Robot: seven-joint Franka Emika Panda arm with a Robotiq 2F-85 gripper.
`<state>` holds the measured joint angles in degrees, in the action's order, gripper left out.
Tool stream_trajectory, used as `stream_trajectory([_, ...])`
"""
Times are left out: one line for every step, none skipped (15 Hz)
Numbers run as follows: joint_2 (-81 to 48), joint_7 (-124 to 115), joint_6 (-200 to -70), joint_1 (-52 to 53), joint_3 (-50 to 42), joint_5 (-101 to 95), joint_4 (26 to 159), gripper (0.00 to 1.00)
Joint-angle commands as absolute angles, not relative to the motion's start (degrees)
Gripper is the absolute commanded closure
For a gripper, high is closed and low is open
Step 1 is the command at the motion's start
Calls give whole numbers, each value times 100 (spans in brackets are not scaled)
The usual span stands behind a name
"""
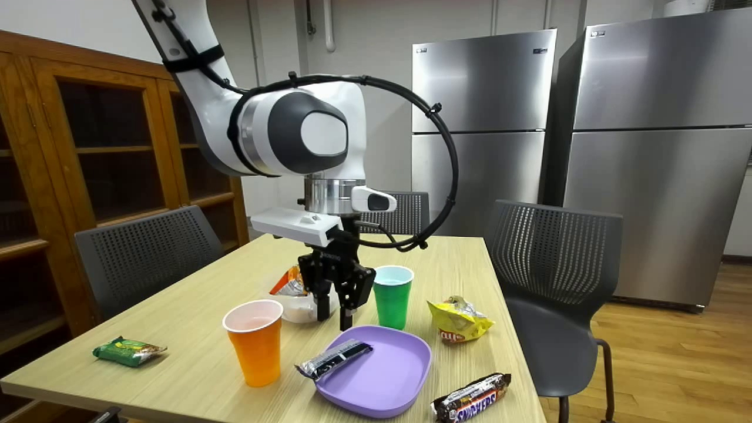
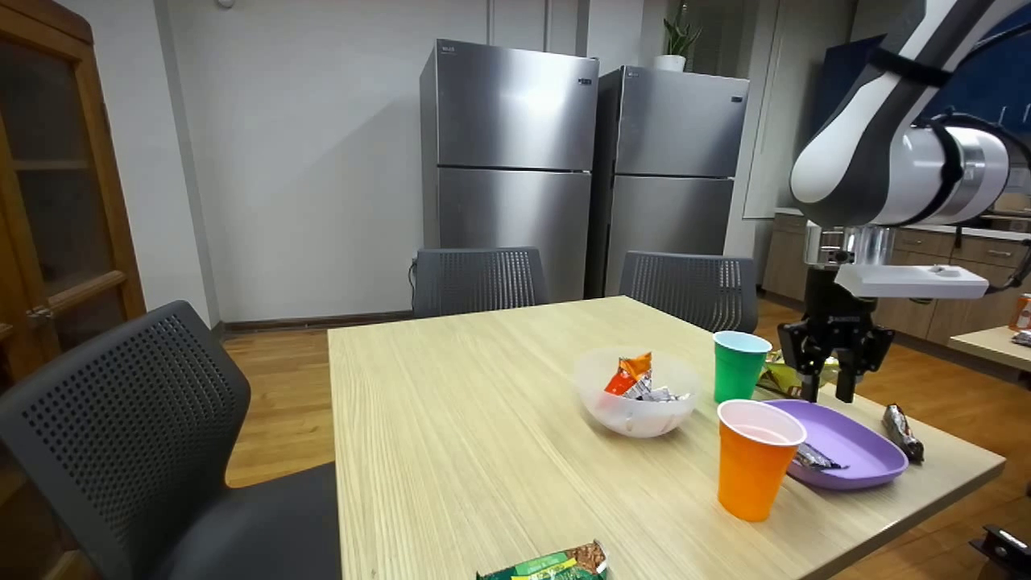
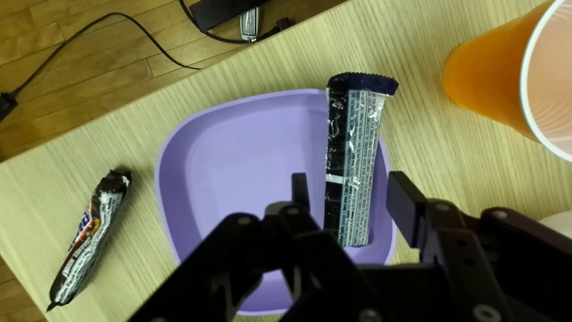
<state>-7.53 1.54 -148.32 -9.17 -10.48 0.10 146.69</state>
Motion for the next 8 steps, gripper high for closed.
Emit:
stream_trajectory([-555, 466, -14870, -871, -903, -32, 14727, 20])
stream_trajectory([-540, 493, -14875, -807, -871, -156, 14717, 12])
stream_trajectory([-506, 558, -14880, -754, -811, -207, 14704, 4])
stream_trajectory([-486, 614, -14888, -710, -764, -242, 14689, 1])
stream_trajectory([-463, 648, -14886, -663, -722, -294, 14664, 0])
stream_trajectory([-441, 686, -14896, -631, -687, -322, 14652, 0])
stream_trajectory([-394, 707, -14894, -607, -671, -359, 14643, 0])
stream_trajectory([-338, 732, -14887, -599, -669, -378, 14649, 0])
